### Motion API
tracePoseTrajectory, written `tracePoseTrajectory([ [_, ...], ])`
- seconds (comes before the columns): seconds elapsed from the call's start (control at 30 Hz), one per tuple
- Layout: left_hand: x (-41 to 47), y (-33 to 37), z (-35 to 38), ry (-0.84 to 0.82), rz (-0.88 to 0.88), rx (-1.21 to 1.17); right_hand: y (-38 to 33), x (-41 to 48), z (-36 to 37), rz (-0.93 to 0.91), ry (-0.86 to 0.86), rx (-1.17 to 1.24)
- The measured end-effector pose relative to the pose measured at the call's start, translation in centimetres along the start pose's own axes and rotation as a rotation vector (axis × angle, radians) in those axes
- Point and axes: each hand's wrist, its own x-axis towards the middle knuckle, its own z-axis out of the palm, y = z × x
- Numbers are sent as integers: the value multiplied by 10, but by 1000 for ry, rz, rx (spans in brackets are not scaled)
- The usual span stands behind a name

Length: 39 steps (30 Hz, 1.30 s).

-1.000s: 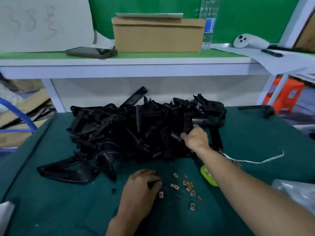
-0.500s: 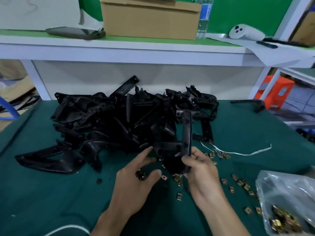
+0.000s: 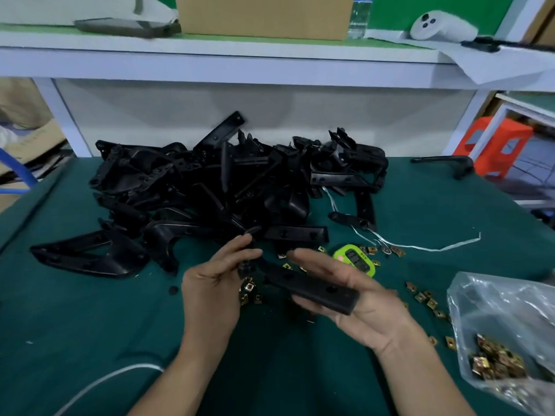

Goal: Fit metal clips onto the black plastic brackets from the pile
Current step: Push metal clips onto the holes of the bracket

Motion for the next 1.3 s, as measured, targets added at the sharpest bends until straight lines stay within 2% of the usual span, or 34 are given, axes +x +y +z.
tracePoseTrajectory([
  [0.03, 1, -1, 0, 11, -26, -89, -4, -2, -4, 18, 13, 45],
  [0.1, 2, 3, -1, 9, -33, -108, -7, -3, -5, 72, 6, 74],
  [0.17, 0, 7, 1, -41, 45, -26, -7, -3, -1, 113, -12, -61],
  [0.23, -9, 12, 5, -126, 189, 156, -2, -3, 9, 146, -2, -401],
  [0.3, -15, 8, 10, -194, 195, 174, 4, -2, 22, 175, 107, -923],
  [0.37, -18, 9, 14, -177, 192, 230, 14, 0, 34, 95, 308, -1477],
  [0.4, -18, 8, 15, -145, 203, 284, 19, 2, 39, 12, 439, -1675],
  [0.47, -14, 8, 11, -78, 151, 375, 25, 4, 39, -116, 641, -1852],
  [0.57, -4, 3, -2, -79, -22, 598, 22, 5, 26, -124, 790, -1893],
  [0.63, 2, -2, -9, -182, -147, 727, 16, 5, 15, -122, 833, -1850],
  [0.73, 10, -6, -16, -369, -253, 753, 16, 4, 8, -127, 830, -1771],
  [0.83, 16, -7, -20, -414, -281, 680, 22, 5, 8, -142, 823, -1745],
  [0.97, 13, -11, -19, -290, -258, 596, 28, 7, 14, -197, 775, -1644],
  [1.13, 12, -12, -16, -183, -208, 646, 24, 5, 24, -126, 622, -1586],
  [1.3, 13, -6, -15, -77, -169, 493, 16, 5, 21, -147, 725, -1595],
])
